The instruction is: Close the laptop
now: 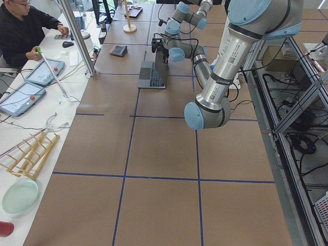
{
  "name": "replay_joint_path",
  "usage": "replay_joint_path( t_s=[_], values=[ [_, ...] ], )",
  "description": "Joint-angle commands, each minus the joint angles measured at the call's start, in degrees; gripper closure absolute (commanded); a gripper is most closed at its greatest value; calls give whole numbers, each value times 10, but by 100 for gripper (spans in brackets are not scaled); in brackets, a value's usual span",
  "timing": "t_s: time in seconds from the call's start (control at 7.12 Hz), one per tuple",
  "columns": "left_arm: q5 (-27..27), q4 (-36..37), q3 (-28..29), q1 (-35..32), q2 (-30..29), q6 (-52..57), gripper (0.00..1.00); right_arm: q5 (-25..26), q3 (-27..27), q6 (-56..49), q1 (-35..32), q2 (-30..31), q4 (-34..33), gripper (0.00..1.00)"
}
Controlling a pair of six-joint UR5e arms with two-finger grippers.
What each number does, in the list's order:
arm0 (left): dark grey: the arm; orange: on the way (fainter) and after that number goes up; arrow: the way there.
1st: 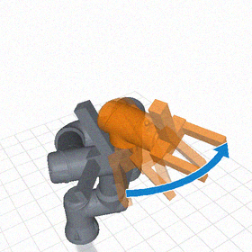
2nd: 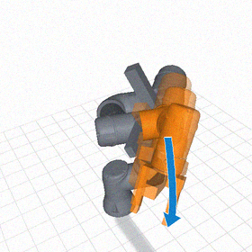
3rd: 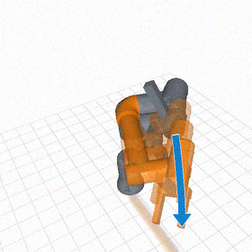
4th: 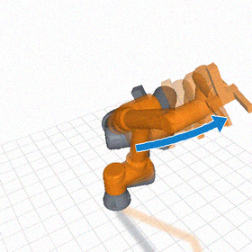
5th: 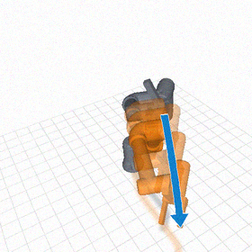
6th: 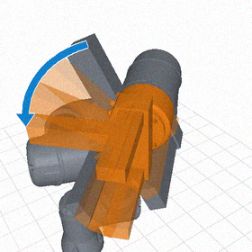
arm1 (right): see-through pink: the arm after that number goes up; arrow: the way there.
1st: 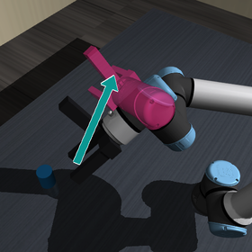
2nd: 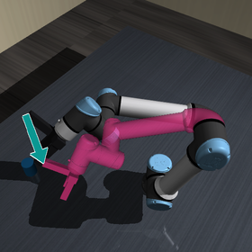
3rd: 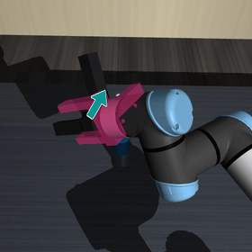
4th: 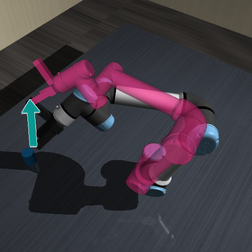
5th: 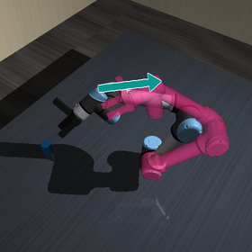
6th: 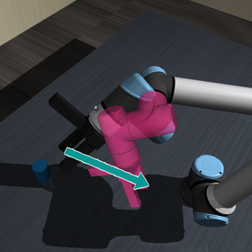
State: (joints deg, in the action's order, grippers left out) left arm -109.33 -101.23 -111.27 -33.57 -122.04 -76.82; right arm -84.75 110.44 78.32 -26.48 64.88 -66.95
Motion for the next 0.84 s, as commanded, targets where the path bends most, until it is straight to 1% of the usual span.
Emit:
replay_joint_path(
  t_s=[0.0,0.14,0.42,0.56,0.7],
  values=[
    [0,-4,63,-16,-39,15,100,-29,-27,-18,-36,-14,1,99],
    [-1,-6,90,-28,-46,25,100,-36,-37,-19,-42,-19,1,99],
    [-1,-23,144,-45,-66,37,100,-37,-41,-20,-48,-20,1,99],
    [-1,-45,162,-45,-68,37,100,-46,-56,-27,-58,-26,1,99],
    [-1,-53,180,-46,-77,37,100,-58,-89,-33,-69,-49,2,99]
  ],
)
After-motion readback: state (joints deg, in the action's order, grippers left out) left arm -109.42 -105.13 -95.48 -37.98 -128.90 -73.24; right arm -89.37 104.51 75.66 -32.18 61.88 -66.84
